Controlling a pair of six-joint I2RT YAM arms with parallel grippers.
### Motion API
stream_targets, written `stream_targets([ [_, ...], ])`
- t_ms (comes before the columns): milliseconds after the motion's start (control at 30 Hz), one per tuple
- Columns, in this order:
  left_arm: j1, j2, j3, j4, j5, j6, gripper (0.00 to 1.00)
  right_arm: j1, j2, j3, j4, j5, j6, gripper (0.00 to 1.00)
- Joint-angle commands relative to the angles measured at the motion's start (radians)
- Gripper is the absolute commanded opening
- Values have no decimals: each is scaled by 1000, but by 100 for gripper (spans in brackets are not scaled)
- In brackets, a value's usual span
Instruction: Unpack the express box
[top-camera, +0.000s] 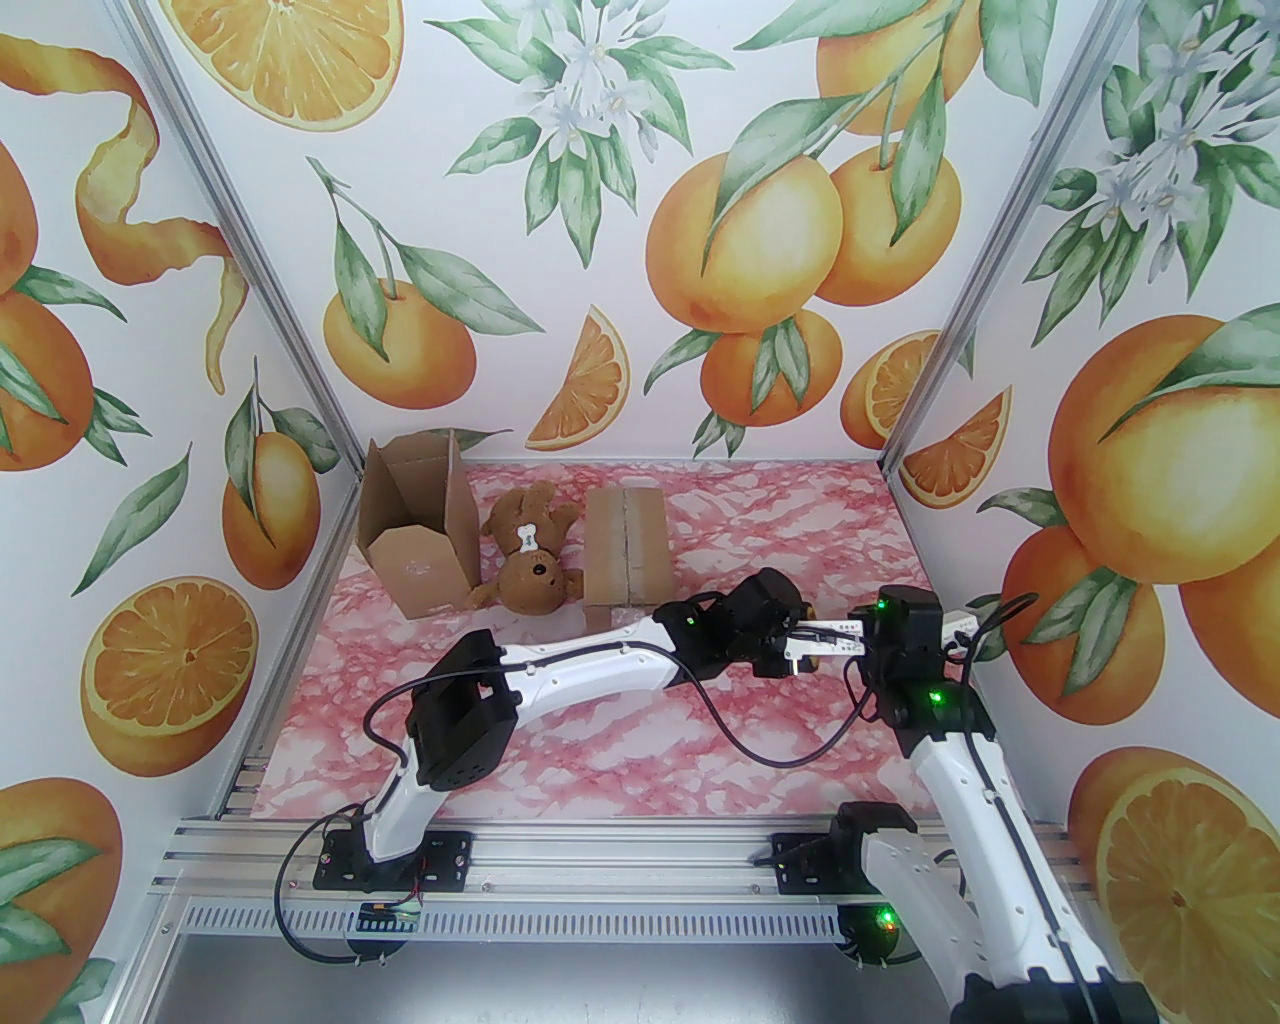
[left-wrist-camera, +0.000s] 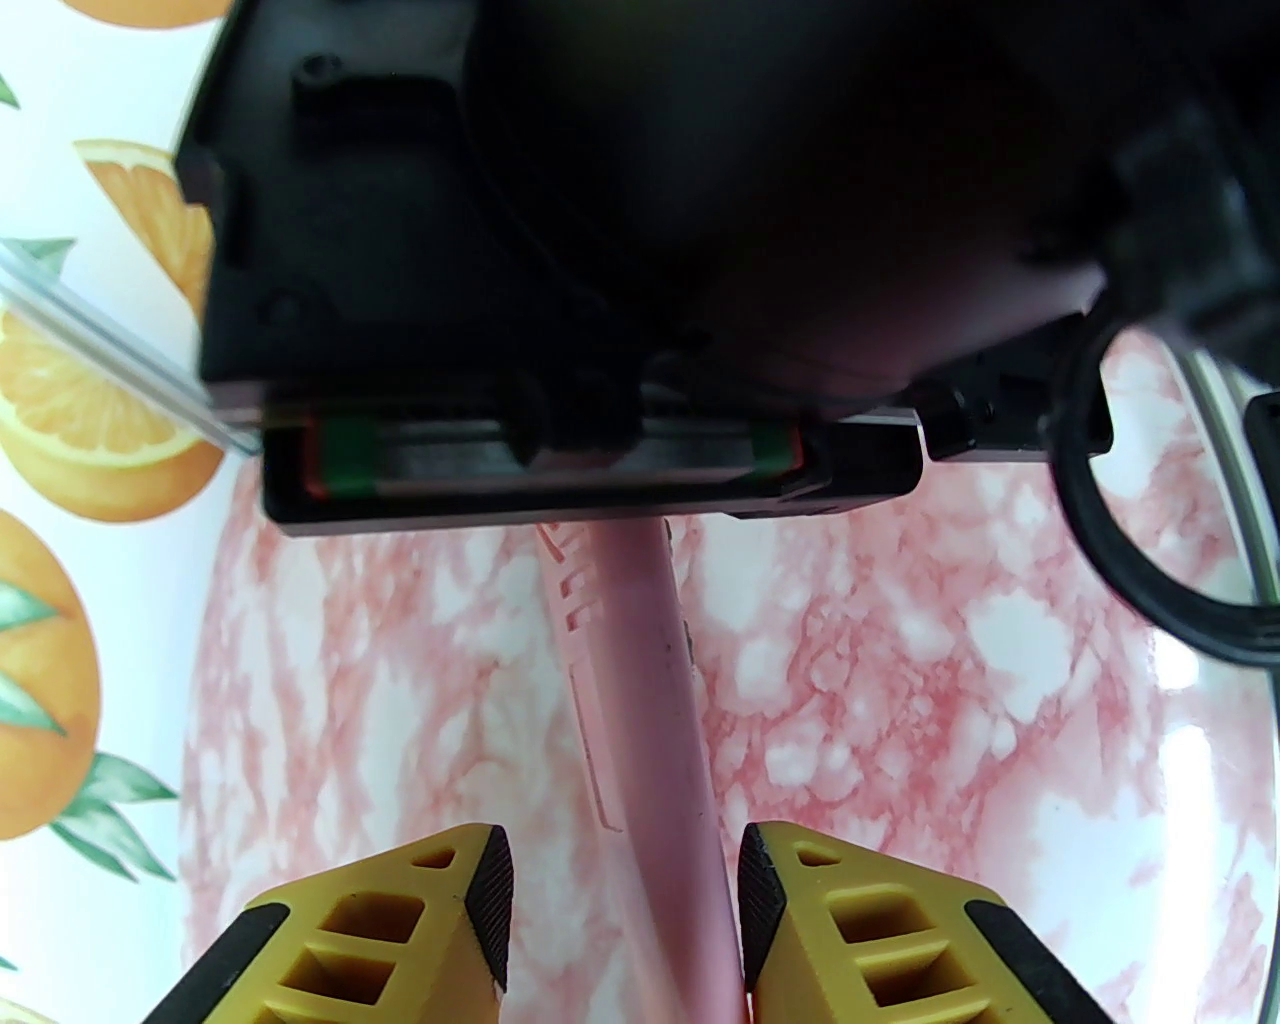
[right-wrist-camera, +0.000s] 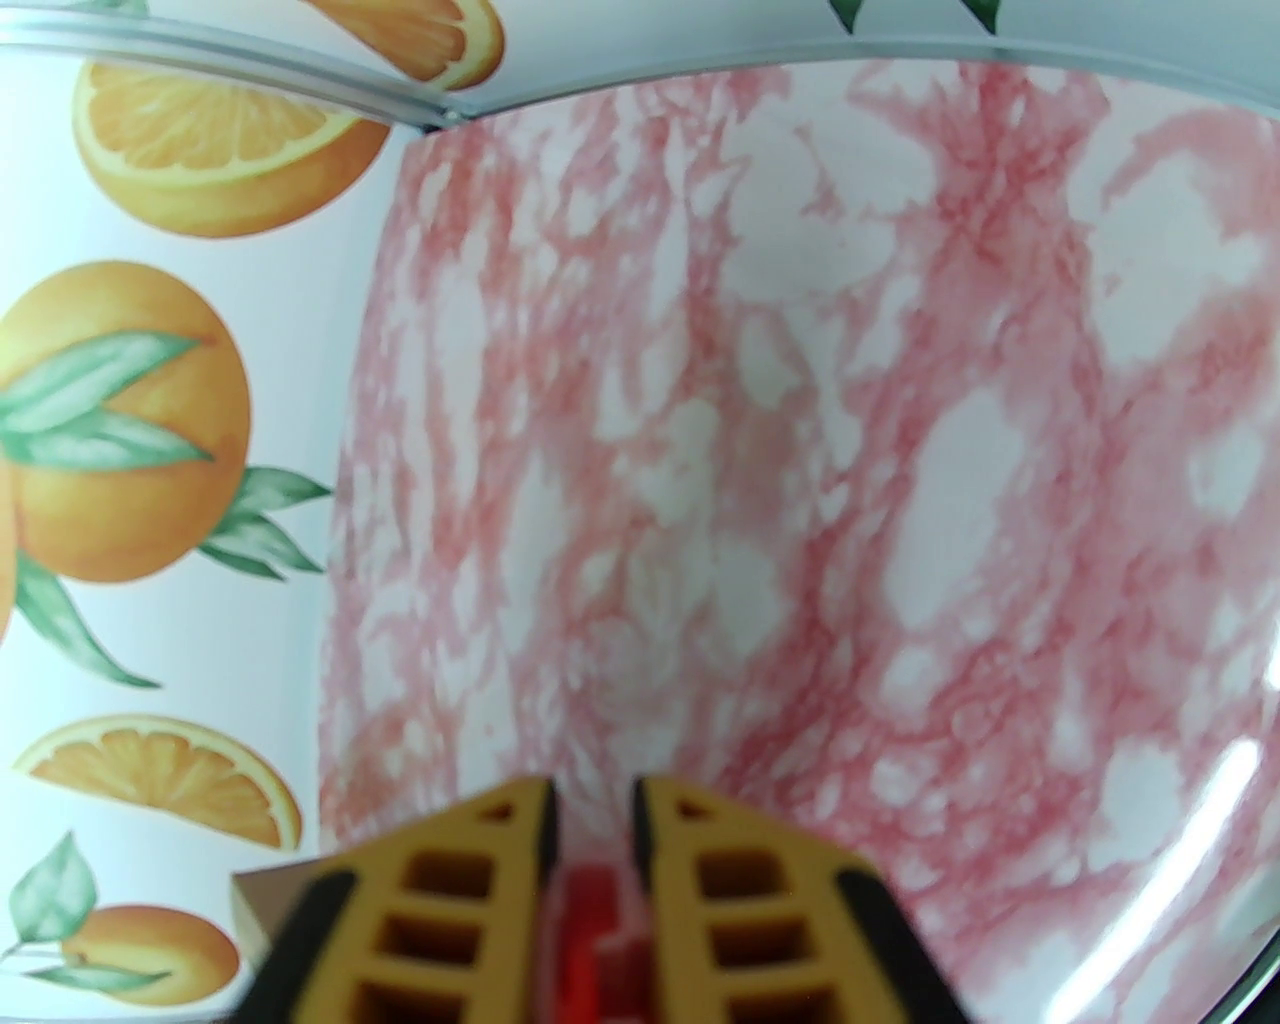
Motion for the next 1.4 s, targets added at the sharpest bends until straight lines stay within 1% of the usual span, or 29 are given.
stream_targets([
  [0,0,46,51,-68,-36,10,41,15,-21,30,-16,-3,18,0],
  [67,2,53,65,-87,-38,8,31,16,-24,30,-11,-7,22,0],
  [167,3,49,71,-95,-35,6,21,19,-27,30,-6,-18,20,2],
  [267,7,47,88,-114,-19,4,13,21,-32,18,15,-33,1,9],
  [300,10,43,90,-119,-13,2,10,21,-35,10,29,-35,-6,14],
  [333,14,41,92,-125,-4,-3,9,20,-43,-3,51,-43,-16,21],
  [367,26,36,96,-135,11,-16,8,21,-52,-17,76,-47,-28,31],
  [400,38,30,96,-141,31,-33,6,20,-63,-29,97,-51,-43,37],
  [500,85,-3,88,-156,118,-91,5,20,-99,-69,167,-66,-99,58],
  [567,111,-29,83,-167,170,-107,3,18,-130,-95,222,-80,-137,74],
  [667,140,-48,90,-205,237,-112,3,17,-165,-129,313,-100,-189,86],
  [733,168,-60,102,-244,299,-123,3,13,-182,-144,361,-122,-240,91],
  [833,215,-85,108,-283,397,-145,2,-13,-209,-171,447,-192,-324,94],
  [967,271,-99,138,-335,466,-157,1,-57,-243,-253,657,-366,-415,94],
  [1100,326,-100,194,-353,568,-202,0,-76,-261,-355,916,-562,-503,90],
  [1167,346,-100,221,-361,619,-217,0,-76,-259,-406,1081,-636,-505,88],
  [1200,356,-99,237,-365,647,-227,0,-76,-246,-426,1186,-672,-503,87],
  [1233,367,-97,253,-369,680,-234,0,-74,-223,-430,1250,-707,-497,84],
  [1333,388,-83,301,-391,762,-243,0,-53,-126,-385,1362,-815,-530,75],
  [1367,392,-77,317,-402,783,-237,0,-43,-94,-370,1396,-837,-539,74],
])
